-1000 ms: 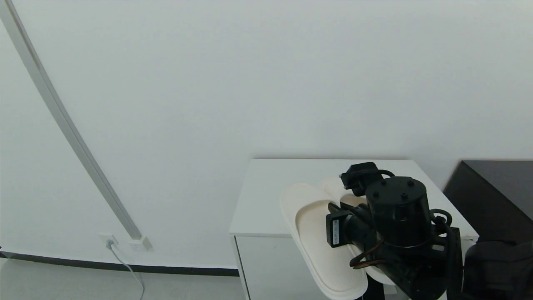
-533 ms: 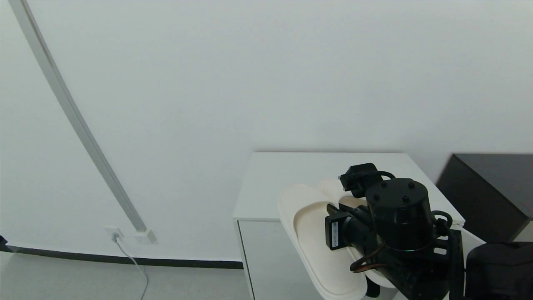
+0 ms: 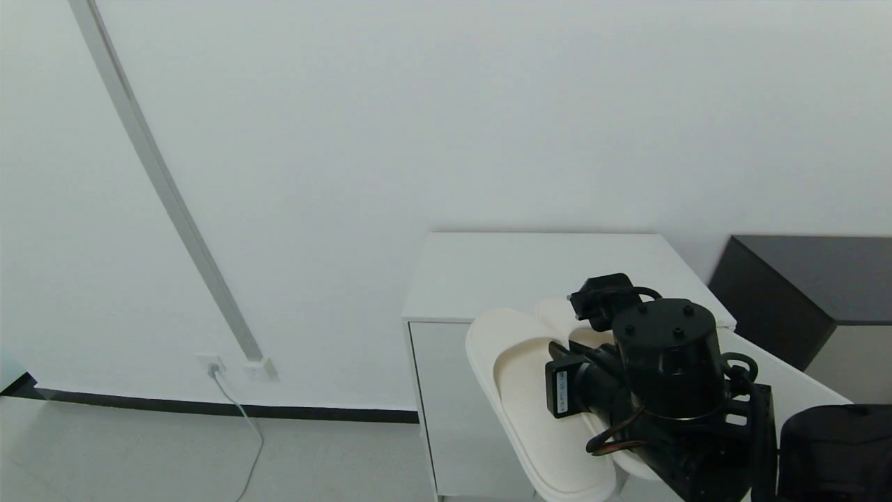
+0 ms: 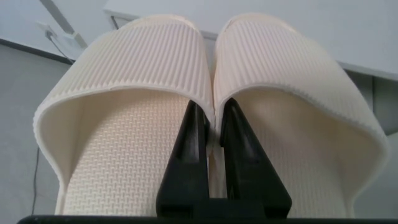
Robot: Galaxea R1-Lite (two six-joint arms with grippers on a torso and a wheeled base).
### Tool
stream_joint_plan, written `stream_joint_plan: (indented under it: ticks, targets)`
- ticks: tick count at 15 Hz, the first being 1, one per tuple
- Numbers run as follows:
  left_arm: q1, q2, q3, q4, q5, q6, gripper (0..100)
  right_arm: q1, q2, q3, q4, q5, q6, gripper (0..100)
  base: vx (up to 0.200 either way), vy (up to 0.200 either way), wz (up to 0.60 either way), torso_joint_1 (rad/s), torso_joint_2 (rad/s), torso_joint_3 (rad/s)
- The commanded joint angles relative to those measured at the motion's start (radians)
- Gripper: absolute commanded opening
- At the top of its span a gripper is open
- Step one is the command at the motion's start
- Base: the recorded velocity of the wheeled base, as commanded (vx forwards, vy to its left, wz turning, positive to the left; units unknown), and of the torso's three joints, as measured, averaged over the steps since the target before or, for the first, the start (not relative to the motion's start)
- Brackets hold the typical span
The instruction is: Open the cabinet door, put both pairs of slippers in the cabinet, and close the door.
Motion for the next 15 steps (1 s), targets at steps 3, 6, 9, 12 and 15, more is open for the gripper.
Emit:
stream_joint_plan:
  ticks: [3, 6, 9, 12, 15]
  targets:
    - [0.0, 0.002, 0.0, 0.0, 0.0, 0.0, 0, 0.0, 0.003, 0.002, 0.0, 0.0, 0.0, 0, -0.133, 0.0, 0.0, 0.0, 0.0, 0.002]
    - [0.0, 0.002, 0.0, 0.0, 0.0, 0.0, 0, 0.001, 0.005, 0.005, 0.0, 0.0, 0.0, 0, 0.0, 0.0, 0.0, 0.0, 0.0, 0.0]
    - [0.0, 0.002, 0.0, 0.0, 0.0, 0.0, 0, 0.001, 0.005, 0.007, 0.0, 0.0, 0.0, 0, 0.0, 0.0, 0.0, 0.0, 0.0, 0.0]
    - [0.0, 0.002, 0.0, 0.0, 0.0, 0.0, 0, 0.001, 0.003, 0.011, 0.0, -0.001, 0.0, 0, 0.0, 0.0, 0.0, 0.0, 0.0, 0.0]
    - [0.0, 0.002, 0.0, 0.0, 0.0, 0.0, 0, 0.001, 0.01, 0.01, 0.0, -0.001, 0.0, 0, 0.0, -0.067, 0.0, 0.002, 0.0, 0.004]
